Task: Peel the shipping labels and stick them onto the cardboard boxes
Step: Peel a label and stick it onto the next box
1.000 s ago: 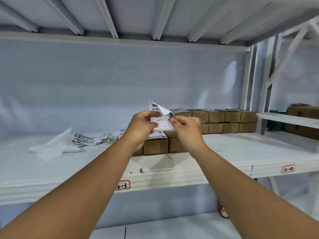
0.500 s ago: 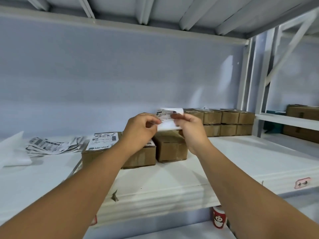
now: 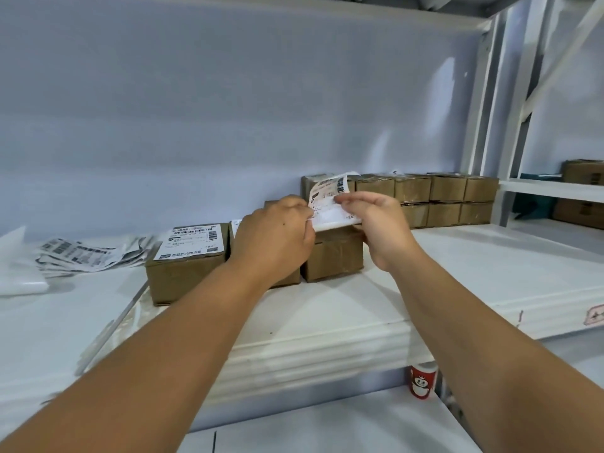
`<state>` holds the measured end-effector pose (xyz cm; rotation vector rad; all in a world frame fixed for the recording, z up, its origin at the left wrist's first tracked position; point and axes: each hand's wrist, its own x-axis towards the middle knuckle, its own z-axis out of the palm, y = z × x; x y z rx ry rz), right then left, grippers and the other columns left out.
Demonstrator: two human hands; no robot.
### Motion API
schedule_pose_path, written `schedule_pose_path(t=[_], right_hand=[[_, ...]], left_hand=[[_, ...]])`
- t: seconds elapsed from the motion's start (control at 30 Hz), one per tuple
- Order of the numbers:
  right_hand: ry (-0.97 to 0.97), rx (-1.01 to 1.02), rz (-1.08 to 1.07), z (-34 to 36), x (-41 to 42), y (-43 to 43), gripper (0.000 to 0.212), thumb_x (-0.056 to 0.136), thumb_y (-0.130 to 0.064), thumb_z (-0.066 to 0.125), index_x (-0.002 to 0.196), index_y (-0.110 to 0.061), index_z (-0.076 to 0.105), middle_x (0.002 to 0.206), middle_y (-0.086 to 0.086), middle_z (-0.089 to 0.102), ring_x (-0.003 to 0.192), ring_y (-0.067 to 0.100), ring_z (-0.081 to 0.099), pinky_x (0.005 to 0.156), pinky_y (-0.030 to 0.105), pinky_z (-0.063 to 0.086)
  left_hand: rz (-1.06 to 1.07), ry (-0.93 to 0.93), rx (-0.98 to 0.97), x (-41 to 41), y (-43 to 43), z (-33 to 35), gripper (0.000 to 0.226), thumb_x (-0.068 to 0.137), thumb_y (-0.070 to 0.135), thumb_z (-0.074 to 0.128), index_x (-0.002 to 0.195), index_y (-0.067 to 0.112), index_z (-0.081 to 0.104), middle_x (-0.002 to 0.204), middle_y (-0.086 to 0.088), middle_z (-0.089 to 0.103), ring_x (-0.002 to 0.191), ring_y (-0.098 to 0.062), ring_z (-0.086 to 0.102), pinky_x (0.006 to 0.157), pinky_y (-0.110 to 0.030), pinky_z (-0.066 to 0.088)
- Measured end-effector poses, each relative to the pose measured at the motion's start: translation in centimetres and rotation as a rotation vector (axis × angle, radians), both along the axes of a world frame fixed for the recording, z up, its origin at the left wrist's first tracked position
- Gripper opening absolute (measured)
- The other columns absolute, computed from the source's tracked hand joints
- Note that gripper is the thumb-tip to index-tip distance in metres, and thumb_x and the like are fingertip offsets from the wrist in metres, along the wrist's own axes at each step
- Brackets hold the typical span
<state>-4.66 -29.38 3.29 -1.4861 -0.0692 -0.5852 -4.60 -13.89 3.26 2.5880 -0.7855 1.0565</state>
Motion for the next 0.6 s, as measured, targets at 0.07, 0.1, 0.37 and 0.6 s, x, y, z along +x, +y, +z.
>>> schedule_pose_path(t=[0.07,0.1,0.37,0.6], right_hand=[[0.009,0.016,-0.003,-0.01,-0.17,-0.02,0.024,0.085,0.001,0.057,0.074,-0.015,0.071,0.083,0.005,0.069,0.083,0.024,0.063,0.076,0.035,0.05],[0.013,0.027,0.004,0.0,-0.2,0.02,0.024,0.085,0.002,0.056,0.074,-0.014,0.07,0.081,0.004,0.069,0.08,0.023,0.062,0.075,0.034,0.05],[0.02,-0.037,0.032,-0.19,-0.32,0.11,0.025,0.087,0.002,0.055,0.076,-0.015,0.07,0.077,0.0,0.067,0.075,0.016,0.061,0.073,0.027,0.05],[0.001,-0.096,0.077,-0.29,-0.11,0.17,0.025,0.087,0.0,0.058,0.079,-0.018,0.073,0.08,-0.001,0.068,0.08,0.014,0.061,0.074,0.018,0.047]], left_hand=[[0.0,-0.007,-0.011,-0.02,0.1,-0.1,0.032,0.095,0.027,0.04,0.118,0.021,0.062,0.129,0.01,0.053,0.105,-0.022,0.057,0.084,-0.037,0.048],[0.003,-0.008,-0.013,-0.09,0.18,-0.12,0.032,0.095,0.026,0.041,0.118,0.022,0.062,0.129,0.011,0.054,0.106,-0.021,0.056,0.085,-0.036,0.047],[-0.039,0.032,-0.056,-0.38,0.67,0.02,0.028,0.094,0.024,0.044,0.112,0.022,0.066,0.123,0.013,0.058,0.106,-0.017,0.056,0.083,-0.029,0.044],[-0.138,0.094,-0.312,0.26,1.04,0.64,0.019,0.09,0.012,0.055,0.097,0.011,0.073,0.101,-0.001,0.068,0.083,-0.01,0.053,0.074,-0.012,0.034]])
